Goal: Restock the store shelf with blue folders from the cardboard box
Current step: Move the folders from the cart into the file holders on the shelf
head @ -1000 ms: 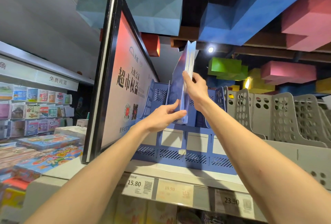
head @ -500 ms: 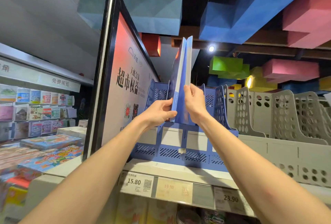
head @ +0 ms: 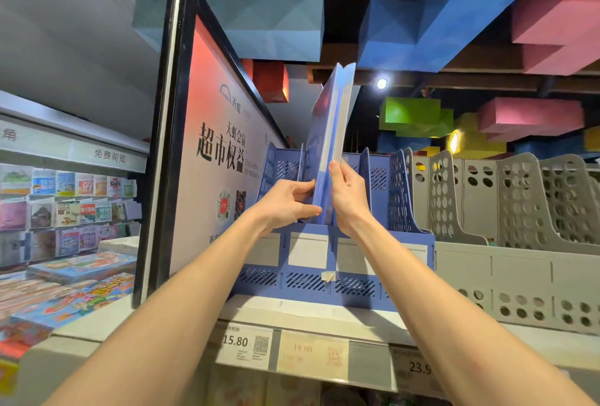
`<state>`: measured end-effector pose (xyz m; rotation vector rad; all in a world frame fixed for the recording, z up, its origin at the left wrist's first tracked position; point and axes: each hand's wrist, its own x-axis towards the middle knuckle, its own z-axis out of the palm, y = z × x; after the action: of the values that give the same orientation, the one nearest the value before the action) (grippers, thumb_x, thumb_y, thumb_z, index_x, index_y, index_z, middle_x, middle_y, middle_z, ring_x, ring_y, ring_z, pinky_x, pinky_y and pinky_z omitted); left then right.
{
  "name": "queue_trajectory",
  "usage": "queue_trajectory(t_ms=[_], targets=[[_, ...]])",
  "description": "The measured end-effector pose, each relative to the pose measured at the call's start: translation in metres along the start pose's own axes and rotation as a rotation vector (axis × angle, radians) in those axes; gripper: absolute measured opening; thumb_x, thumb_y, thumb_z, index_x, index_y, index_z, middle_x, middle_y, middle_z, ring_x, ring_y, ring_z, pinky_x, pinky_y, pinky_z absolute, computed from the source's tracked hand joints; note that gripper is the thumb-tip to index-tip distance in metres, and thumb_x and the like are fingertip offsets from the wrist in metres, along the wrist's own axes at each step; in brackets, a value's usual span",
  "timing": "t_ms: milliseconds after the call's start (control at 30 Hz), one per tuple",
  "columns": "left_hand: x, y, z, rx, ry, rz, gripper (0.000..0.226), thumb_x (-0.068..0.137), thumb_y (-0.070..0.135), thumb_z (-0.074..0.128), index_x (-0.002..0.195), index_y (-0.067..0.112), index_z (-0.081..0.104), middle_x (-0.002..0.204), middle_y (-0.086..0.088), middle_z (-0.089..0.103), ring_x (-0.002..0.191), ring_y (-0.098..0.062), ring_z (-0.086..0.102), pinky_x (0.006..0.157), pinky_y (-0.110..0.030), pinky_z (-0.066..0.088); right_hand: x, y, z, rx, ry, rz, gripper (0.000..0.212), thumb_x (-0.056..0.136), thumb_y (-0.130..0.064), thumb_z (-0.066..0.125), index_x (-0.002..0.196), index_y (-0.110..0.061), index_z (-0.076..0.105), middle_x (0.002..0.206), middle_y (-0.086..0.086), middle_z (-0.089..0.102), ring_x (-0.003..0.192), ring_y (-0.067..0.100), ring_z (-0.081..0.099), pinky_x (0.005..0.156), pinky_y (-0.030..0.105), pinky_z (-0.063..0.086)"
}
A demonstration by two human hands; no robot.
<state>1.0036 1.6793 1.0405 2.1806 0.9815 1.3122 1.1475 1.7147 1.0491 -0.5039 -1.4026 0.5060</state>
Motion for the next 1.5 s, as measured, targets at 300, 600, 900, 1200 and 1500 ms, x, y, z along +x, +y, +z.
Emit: queue_trajectory(t_ms=[300,600,900,1200,1500], targets=[[-0.009,0.001,-0.010,0.284,-0.022,-0.011,0.024,0.091,0.016,0.074,0.115,0.013,0.077,0.104,0.004,0.078,0.102,-0.009,0.071,0.088,-0.018,0.053,-0.003,-0.002,-0.010,-0.033,-0.204,0.208,0.033,0.106,-0.031,0.046,0.133,-0.015,0.057,0.129,-0.001,0.062,0.124,0.020,0.055,0.099,0.037,0.046],[-0.012,-0.008,0.000,0.343,0.015,-0.049,0.059,0.096,0.036,0.067,0.147,0.012,0.050,0.122,-0.005,0.073,0.116,-0.014,0.066,0.108,-0.037,0.046,-0.015,-0.015,-0.020,0.096,-0.291,0.380,0.044,0.109,-0.033,0.036,0.132,-0.001,0.054,0.106,0.023,0.068,0.087,0.033,0.068,0.075,0.044,0.059],[-0.014,-0.012,0.000,0.346,0.105,-0.005,0.039,0.103,0.041,0.053,0.128,0.016,0.069,0.114,-0.006,0.075,0.106,-0.019,0.069,0.104,-0.046,0.050,-0.022,-0.024,-0.020,-0.085,-0.313,0.382,0.046,0.108,-0.038,0.039,0.128,-0.003,0.060,0.077,0.004,0.073,0.066,0.014,0.072,0.055,0.024,0.054],[-0.018,-0.007,0.009,0.326,0.150,-0.002,0.056,0.106,0.033,0.047,0.159,0.024,0.030,0.114,0.004,0.069,0.110,-0.020,0.065,0.102,-0.038,0.047,-0.034,-0.037,-0.020,-0.707,-0.145,-0.019,0.040,0.104,-0.024,0.040,0.074,-0.006,0.059,0.072,0.011,0.064,0.073,0.027,0.058,0.066,0.037,0.042],[-0.020,-0.015,0.019,0.503,0.143,-0.039,0.047,0.105,0.042,0.045,0.151,0.038,0.043,0.121,0.001,0.072,0.113,-0.028,0.064,0.095,-0.042,0.050,-0.051,-0.035,-0.022,-0.719,-0.132,0.038,0.036,0.104,-0.019,0.036,0.094,-0.020,0.071,0.076,-0.005,0.065,0.087,0.025,0.060,0.081,0.035,0.047]])
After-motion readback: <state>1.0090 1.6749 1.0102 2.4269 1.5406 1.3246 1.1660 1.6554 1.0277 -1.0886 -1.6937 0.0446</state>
